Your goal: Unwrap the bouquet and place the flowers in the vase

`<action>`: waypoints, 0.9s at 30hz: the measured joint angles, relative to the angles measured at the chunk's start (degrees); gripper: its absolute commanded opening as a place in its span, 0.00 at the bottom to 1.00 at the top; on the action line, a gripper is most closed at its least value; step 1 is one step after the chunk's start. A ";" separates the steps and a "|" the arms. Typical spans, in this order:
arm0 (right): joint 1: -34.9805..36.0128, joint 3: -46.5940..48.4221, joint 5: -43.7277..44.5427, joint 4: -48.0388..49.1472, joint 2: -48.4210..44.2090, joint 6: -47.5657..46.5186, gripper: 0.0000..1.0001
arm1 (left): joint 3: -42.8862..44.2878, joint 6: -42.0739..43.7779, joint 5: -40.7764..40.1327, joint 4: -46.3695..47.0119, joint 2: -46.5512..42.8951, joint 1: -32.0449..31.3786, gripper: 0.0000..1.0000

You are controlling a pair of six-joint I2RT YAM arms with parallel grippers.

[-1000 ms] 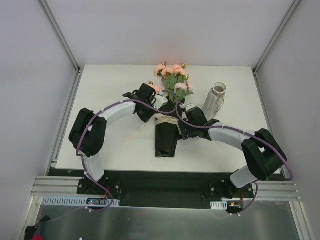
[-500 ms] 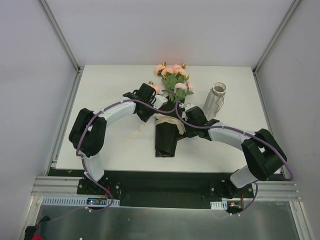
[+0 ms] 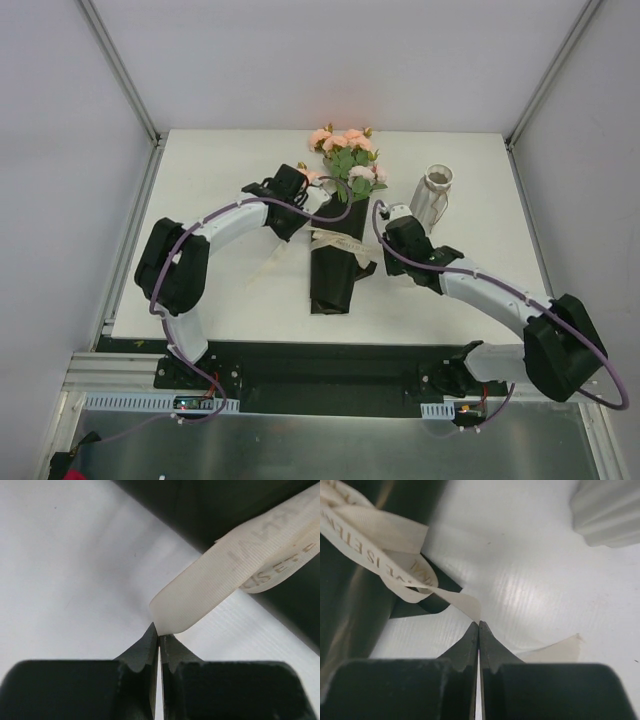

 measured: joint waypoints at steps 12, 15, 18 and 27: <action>-8.44 1.95 20.11 -12.07 -14.19 11.56 0.01 | 1.60 -3.74 -1.62 -3.63 -10.73 19.56 0.00; -9.46 4.13 26.80 -17.70 -14.23 16.28 0.01 | 0.87 -4.20 -3.13 -3.82 -14.27 23.96 0.00; -10.99 7.06 34.69 -25.75 -14.21 23.10 0.01 | -0.35 -5.11 -5.25 -3.87 -16.70 28.74 0.00; -12.87 10.58 43.80 -36.72 -14.86 28.17 0.84 | -3.54 -6.12 -8.87 -5.86 -19.26 37.66 0.99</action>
